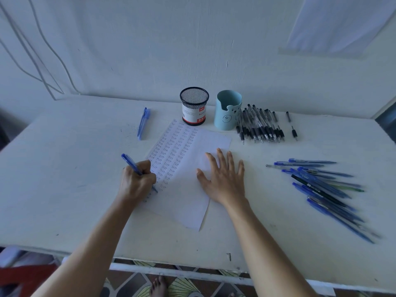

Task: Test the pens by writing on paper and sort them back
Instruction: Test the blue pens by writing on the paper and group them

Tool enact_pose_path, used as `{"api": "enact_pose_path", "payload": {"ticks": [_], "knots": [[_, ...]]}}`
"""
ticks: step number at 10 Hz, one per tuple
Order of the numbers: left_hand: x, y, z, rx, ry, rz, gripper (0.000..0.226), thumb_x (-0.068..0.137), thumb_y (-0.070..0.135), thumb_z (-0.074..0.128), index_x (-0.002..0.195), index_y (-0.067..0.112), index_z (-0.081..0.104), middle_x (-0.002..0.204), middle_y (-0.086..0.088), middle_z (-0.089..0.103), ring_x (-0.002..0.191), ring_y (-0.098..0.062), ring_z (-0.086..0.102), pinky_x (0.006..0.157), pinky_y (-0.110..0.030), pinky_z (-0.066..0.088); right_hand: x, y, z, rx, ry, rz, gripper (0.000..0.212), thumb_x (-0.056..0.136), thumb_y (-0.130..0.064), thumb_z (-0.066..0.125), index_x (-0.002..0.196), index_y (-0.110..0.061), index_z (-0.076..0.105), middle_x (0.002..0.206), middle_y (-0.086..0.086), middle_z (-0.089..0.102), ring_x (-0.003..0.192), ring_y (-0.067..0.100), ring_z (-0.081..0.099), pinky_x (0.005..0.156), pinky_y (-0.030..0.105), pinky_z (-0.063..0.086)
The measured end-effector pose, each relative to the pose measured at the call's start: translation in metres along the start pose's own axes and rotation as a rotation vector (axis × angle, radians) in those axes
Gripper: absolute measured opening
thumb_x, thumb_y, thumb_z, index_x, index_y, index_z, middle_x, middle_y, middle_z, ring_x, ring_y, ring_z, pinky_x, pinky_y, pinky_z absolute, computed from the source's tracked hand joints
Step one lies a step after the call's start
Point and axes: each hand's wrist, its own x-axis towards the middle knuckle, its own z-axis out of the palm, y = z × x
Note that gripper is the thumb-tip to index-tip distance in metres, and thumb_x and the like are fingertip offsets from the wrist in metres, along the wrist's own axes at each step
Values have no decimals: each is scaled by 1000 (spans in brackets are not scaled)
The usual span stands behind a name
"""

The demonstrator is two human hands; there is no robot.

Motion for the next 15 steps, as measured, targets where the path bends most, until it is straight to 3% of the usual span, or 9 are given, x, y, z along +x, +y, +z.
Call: {"api": "enact_pose_path", "payload": {"ticks": [5,10,11,12,13,14,15], "knots": [[-1,1,1,-16,-28,-2,29,49,7,50,54,16,22,49,11,20,51,-13,20,52,-29,17,1,0,1,-11,2,-3,67,98,-64,25,157,-35,12,167,-3,-4,153,25,-9,120,55,-8],[1,-4,4,-74,-47,-35,33,51,6,50,57,16,20,52,5,22,53,-16,23,50,-35,21,0,0,1,-6,16,-5,66,98,-63,26,156,-35,13,167,-3,-2,153,25,-7,120,55,-7],[3,-5,3,-76,-44,-23,30,50,6,51,56,15,22,50,4,25,52,-16,25,51,-34,21,0,0,1,-3,16,-6,66,97,-64,26,156,-35,14,167,-3,-1,153,25,-7,120,56,-6],[5,-2,0,-238,-57,-59,29,51,2,55,50,20,32,48,5,31,46,-15,28,48,-24,22,1,-1,1,3,14,-4,66,97,-63,26,156,-35,14,167,-3,-2,153,25,-7,120,56,-7],[8,1,-6,-515,-39,-123,14,67,2,56,65,13,47,46,0,32,36,-12,26,40,-16,21,0,-1,0,0,12,-4,67,97,-64,26,156,-35,14,167,-3,-2,153,25,-7,120,56,-7],[8,4,-5,-601,-10,-162,16,101,23,54,88,14,51,44,6,25,34,-9,18,38,-15,22,0,0,-1,-3,11,-5,67,97,-64,26,156,-35,14,167,-3,-2,153,24,-7,120,56,-6],[12,0,-4,-544,-17,-146,37,107,40,36,101,9,57,40,-2,31,32,-13,22,40,-18,26,1,0,0,-1,-3,-1,67,97,-65,25,156,-36,12,167,-4,-4,153,23,-9,120,55,-7]]}}
